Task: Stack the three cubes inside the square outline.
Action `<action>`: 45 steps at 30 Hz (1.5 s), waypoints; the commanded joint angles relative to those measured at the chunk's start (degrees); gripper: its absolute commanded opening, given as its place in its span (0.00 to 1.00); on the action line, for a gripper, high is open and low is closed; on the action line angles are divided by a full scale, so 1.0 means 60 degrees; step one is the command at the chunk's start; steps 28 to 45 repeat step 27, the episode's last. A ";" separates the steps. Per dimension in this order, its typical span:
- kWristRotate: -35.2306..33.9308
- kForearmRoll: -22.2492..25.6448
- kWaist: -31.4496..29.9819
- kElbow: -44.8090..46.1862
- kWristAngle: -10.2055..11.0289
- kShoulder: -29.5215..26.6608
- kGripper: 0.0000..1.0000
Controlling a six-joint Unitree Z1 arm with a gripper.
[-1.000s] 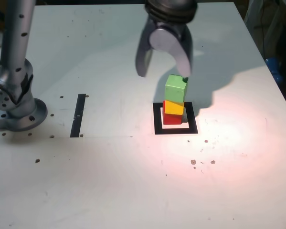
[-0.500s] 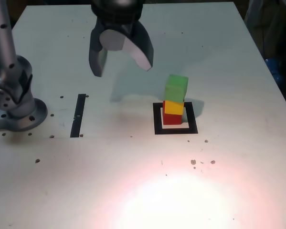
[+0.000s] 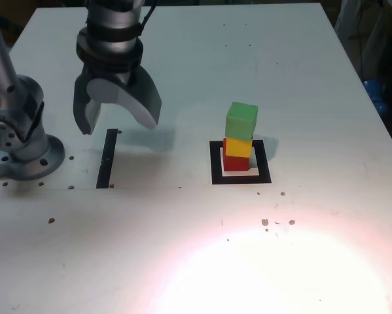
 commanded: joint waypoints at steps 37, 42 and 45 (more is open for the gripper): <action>0.0142 -0.1524 0.0014 0.1763 -0.0328 0.0212 1.00; 0.0142 -0.1524 0.0014 0.1763 -0.0328 0.0212 1.00; 0.0142 -0.1524 0.0014 0.1763 -0.0328 0.0212 1.00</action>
